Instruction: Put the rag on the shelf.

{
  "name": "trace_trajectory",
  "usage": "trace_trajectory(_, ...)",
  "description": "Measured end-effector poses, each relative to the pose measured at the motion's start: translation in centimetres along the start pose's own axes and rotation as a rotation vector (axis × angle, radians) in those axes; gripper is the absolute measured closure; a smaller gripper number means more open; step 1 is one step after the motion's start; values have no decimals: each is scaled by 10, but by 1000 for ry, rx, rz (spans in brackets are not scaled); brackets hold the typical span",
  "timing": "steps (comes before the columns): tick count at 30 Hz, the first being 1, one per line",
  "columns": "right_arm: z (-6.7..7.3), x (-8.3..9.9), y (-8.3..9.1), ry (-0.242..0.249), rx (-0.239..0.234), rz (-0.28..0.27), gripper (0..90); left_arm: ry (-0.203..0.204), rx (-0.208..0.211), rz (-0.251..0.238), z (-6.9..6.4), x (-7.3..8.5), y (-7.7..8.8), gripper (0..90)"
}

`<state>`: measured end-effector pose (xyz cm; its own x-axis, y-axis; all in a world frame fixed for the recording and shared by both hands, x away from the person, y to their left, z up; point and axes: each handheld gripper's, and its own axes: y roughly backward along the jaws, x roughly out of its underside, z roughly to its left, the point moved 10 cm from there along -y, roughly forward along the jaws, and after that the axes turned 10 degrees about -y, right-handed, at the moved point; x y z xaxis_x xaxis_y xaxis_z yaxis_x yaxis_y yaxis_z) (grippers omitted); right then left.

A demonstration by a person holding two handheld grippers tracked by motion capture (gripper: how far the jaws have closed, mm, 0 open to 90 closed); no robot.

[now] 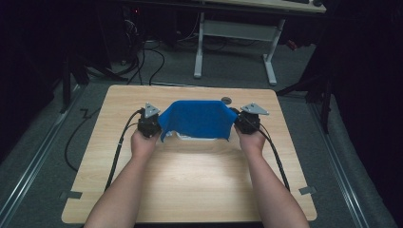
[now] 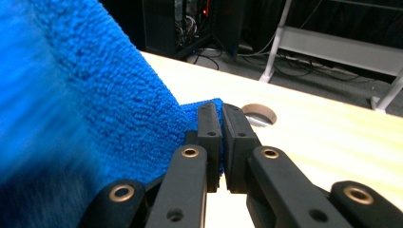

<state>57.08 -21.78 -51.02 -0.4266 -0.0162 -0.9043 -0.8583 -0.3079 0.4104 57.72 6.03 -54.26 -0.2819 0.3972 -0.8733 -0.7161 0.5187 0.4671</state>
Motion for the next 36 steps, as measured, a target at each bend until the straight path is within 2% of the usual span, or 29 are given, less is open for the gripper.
trace_trajectory(4,-2,9,-2,2,0,18,874,-6,13,9,-3,7,-1,882)
trace_trajectory(7,0,12,-3,7,-3,23,874,5,19,9,-3,9,0,881)
trace_trajectory(12,1,17,-4,4,-1,33,873,-4,23,16,-6,11,1,880)
trace_trajectory(21,-1,28,-4,2,0,46,865,19,32,11,-9,18,1,870)
trace_trajectory(23,0,25,-3,9,1,42,838,29,29,7,-9,17,2,833)
trace_trajectory(27,-4,19,2,-9,12,28,748,40,17,1,-6,15,5,707)
trace_trajectory(31,-11,15,8,-16,27,20,717,58,10,3,-1,14,10,673)
trace_trajectory(36,-14,8,15,-16,39,8,657,55,-5,2,2,13,17,658)
